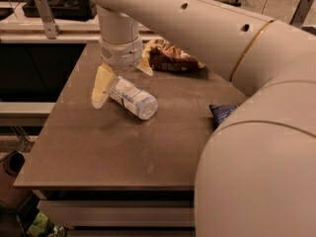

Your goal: Place blue plastic bottle upright

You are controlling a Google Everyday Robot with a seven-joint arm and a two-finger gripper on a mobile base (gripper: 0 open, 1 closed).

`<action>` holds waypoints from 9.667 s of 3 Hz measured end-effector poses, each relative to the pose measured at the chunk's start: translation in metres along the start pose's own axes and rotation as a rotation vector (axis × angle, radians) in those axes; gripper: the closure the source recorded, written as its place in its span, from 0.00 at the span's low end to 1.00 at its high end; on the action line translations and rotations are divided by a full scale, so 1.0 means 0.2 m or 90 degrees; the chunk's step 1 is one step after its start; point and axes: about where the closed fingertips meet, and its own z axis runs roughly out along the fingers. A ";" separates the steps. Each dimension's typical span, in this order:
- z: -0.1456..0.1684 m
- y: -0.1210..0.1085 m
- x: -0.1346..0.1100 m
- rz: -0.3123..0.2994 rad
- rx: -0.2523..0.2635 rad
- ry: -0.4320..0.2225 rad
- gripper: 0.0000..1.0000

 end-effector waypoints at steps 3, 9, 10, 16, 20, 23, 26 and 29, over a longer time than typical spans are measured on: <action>0.09 0.09 -0.07 -0.046 -0.015 -0.001 0.33; 0.01 -0.12 -0.07 -0.015 0.002 -0.097 1.00; -0.12 -0.24 0.01 0.004 0.021 -0.142 1.00; -0.59 -0.33 -0.13 -0.183 -0.062 -0.611 1.00; -0.32 -0.28 -0.21 -0.189 -0.171 -0.783 1.00; -0.12 -0.34 -0.18 -0.152 -0.219 -0.870 1.00; -0.11 -0.35 -0.18 -0.148 -0.222 -0.878 0.84; -0.11 -0.32 -0.19 -0.153 -0.227 -0.878 0.13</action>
Offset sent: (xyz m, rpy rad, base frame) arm -0.0106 0.0140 -0.0171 -0.0126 0.0499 0.0611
